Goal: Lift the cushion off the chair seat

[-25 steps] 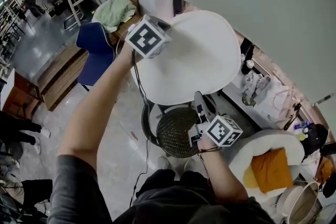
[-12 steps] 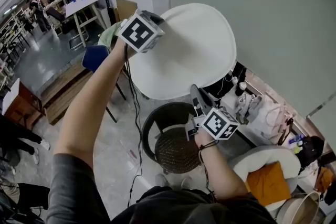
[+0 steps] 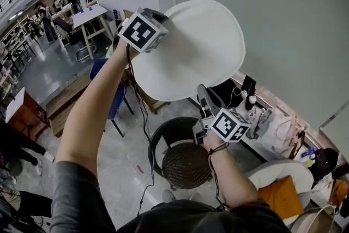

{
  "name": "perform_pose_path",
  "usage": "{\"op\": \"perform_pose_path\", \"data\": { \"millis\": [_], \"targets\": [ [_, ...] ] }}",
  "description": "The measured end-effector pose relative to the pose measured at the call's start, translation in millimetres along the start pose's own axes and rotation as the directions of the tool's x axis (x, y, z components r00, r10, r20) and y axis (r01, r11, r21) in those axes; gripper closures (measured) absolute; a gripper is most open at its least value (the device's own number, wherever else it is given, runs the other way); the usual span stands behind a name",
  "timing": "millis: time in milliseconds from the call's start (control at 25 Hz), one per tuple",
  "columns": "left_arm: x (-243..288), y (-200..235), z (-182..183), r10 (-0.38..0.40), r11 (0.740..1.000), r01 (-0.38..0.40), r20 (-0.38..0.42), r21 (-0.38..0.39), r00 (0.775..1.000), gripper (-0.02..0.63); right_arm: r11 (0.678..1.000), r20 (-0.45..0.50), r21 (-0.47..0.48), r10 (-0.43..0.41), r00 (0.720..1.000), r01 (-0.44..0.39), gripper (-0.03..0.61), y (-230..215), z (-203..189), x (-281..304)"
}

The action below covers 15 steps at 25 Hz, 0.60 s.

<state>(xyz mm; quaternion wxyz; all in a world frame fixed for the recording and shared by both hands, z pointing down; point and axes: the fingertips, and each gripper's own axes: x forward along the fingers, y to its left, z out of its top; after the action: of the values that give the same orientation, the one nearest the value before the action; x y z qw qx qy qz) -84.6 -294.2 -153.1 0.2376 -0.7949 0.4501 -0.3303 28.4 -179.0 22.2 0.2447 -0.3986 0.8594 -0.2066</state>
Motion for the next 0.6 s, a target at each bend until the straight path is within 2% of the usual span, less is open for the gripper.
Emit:
{"op": "perform_pose_path", "data": {
  "millis": [600],
  "targets": [
    [-18,11,39,0.042,0.999,-0.044,0.040,0.030,0.998,0.611,0.999,0.054,-0.032,0.019,0.998,-0.017,0.552,7,31,-1]
  ]
}}
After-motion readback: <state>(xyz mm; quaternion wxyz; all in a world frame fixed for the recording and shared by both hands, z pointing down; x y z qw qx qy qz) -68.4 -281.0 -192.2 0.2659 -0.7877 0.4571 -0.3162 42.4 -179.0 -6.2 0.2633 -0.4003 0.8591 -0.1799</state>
